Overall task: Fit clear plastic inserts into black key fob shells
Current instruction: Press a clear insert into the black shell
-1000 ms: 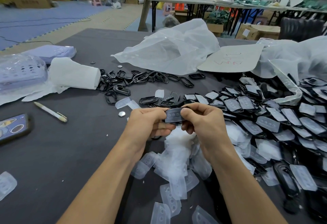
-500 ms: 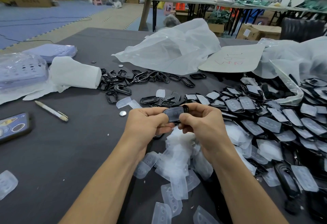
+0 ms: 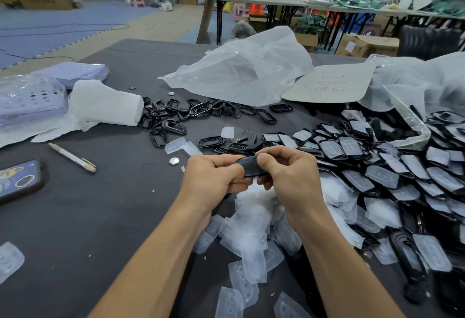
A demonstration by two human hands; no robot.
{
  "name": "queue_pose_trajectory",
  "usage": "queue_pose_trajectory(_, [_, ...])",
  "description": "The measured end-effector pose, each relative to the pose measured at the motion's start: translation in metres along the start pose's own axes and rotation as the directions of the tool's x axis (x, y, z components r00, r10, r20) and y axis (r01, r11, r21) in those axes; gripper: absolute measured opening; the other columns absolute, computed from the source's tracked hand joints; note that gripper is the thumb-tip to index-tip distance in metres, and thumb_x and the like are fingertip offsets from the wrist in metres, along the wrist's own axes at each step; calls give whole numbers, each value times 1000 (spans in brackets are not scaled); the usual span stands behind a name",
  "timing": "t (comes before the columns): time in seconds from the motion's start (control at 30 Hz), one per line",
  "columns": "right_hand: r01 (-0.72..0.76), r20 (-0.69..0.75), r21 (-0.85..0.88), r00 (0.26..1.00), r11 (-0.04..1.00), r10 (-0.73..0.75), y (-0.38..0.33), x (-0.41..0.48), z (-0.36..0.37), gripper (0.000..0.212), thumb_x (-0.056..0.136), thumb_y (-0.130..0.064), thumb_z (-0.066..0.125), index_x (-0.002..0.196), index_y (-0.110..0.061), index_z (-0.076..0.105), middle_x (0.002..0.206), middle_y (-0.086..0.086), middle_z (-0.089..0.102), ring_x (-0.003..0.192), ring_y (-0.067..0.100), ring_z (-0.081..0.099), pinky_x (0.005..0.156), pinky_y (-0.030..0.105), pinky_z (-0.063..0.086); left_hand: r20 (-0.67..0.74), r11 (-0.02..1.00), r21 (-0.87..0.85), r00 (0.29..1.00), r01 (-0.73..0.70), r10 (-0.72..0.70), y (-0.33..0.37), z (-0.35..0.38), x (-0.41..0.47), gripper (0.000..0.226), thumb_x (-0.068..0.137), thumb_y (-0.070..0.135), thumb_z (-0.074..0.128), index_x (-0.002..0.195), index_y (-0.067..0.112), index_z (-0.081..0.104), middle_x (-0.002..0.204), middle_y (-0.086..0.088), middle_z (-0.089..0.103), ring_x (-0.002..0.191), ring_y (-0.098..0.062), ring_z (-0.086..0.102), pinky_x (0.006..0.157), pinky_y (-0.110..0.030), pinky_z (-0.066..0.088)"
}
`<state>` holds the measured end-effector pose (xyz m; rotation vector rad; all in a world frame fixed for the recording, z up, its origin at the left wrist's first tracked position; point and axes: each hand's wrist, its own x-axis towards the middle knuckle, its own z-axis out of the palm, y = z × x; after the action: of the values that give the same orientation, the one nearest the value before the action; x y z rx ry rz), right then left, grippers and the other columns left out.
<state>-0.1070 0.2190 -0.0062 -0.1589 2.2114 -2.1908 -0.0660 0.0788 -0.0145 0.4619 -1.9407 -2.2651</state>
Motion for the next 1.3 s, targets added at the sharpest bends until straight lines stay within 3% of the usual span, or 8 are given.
queue_pose_trajectory(0.17, [102,-55,-120,993,988,-109,0,-1,2,27,93,-2,69,73,-19,74,55,-3,64,45,14,55,46,21,43,-7,999,-35,1000,17,-17,4,3,-3,30,86,-7,64,84,14,85,77,-15,79,63,-18,75,54,-21,57])
queue_pose_trajectory(0.3, [176,-81,-241,976,955,-200,2,-2,4,31,94,-8,68,71,-27,72,55,-6,63,49,15,56,50,30,48,-17,999,-49,1000,18,-19,4,4,-4,30,86,-7,64,82,14,85,75,-16,78,63,-20,76,53,-21,57])
queue_pose_trajectory(0.5, [116,-92,-169,987,979,-133,0,0,-3,23,98,-13,63,86,-26,78,74,-4,74,60,12,62,64,37,57,-34,999,-52,999,8,-10,-1,3,-2,31,85,-9,64,83,14,85,76,-14,78,66,-22,76,63,-26,60])
queue_pose_trajectory(0.57, [123,-103,-133,985,984,-137,-3,1,-8,25,96,-9,63,93,-29,77,79,-5,75,66,9,66,68,33,59,-53,998,-67,998,19,-22,-2,1,-1,29,84,-9,65,82,12,85,73,-13,77,64,-22,74,63,-29,63])
queue_pose_trajectory(0.7, [25,60,-104,998,994,-19,-4,0,-9,26,88,-2,69,102,-23,74,68,2,72,58,16,67,57,27,54,-55,998,-57,998,20,-23,-1,1,0,33,85,-8,65,81,18,85,78,-14,79,66,-19,75,70,-31,65])
queue_pose_trajectory(0.87, [5,75,-86,997,996,1,-3,-2,-3,19,86,7,66,93,-10,73,65,11,71,51,23,64,50,30,51,3,1000,-4,1000,-4,4,-2,-1,-4,26,86,0,66,92,17,85,71,-7,73,62,-15,66,61,-24,56])
queue_pose_trajectory(1.03, [27,104,-92,994,995,-17,-5,-4,-2,20,86,8,65,87,-9,74,64,11,71,51,22,62,49,29,50,-100,999,-29,995,-22,19,1,4,-5,12,89,11,73,86,15,84,71,-12,72,60,-18,62,56,-25,53])
queue_pose_trajectory(1.3, [49,77,-61,996,997,-44,-7,-8,3,20,88,1,69,72,-10,74,61,8,69,48,18,59,46,24,47,-175,990,91,977,-109,124,0,5,-6,18,86,10,76,77,24,84,66,-9,76,54,-12,64,48,-21,51])
